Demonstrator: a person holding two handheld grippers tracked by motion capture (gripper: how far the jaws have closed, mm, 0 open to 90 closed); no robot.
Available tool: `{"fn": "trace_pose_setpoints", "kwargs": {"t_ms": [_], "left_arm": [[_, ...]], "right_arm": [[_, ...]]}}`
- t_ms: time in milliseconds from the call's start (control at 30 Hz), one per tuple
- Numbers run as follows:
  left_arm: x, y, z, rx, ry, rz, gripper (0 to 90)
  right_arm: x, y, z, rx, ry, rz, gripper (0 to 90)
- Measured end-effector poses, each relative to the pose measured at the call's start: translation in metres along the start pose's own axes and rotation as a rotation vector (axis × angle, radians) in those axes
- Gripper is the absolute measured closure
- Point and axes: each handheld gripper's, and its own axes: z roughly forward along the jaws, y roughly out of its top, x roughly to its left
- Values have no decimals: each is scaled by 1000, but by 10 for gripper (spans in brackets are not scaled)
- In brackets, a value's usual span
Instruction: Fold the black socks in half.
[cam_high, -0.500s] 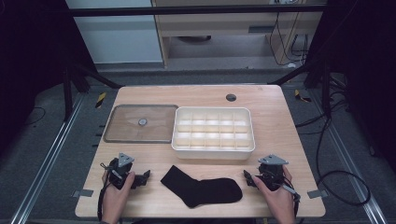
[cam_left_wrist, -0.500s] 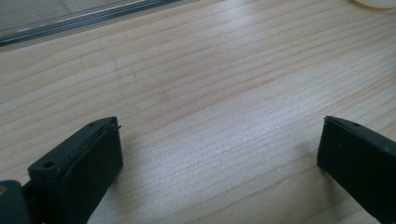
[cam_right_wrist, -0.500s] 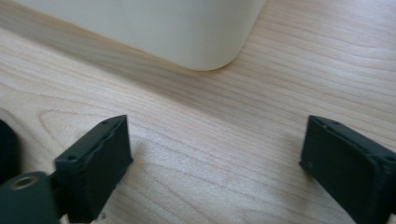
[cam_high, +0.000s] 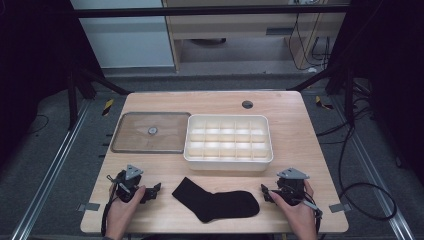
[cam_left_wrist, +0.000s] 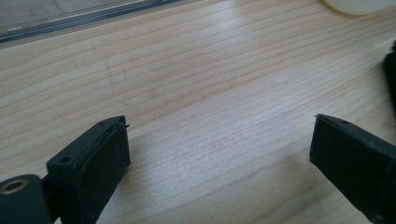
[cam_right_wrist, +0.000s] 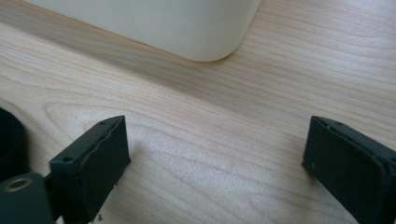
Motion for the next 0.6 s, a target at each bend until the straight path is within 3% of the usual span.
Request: {"fn": "trace_pose_setpoints", "kwargs": {"t_ms": [133, 233, 333, 400, 467, 533, 567, 600], "left_arm": [[-6, -1, -15, -20, -31, 11, 50], [-10, 5, -23, -24, -82, -7, 53], [-17, 12, -27, 26, -99, 35, 67], [-22, 22, -29, 76, -141, 37, 78], [-24, 26, -29, 94, -148, 47, 82], [-28, 34, -30, 117, -152, 59, 101], [-34, 41, -30, 145, -157, 76, 121], [-34, 41, -30, 145, -157, 76, 130]], "right_arm": [[2, 0, -8, 10, 9, 3, 190], [5, 3, -15, 45, -3, -36, 250], [9, 9, -26, 102, 23, -58, 298], [13, 18, -36, 156, 82, -66, 352], [14, 21, -39, 177, 91, -79, 380], [18, 28, -43, 206, 127, -82, 403], [22, 36, -49, 218, 169, -89, 447], [22, 36, -49, 218, 169, -89, 447]]}}
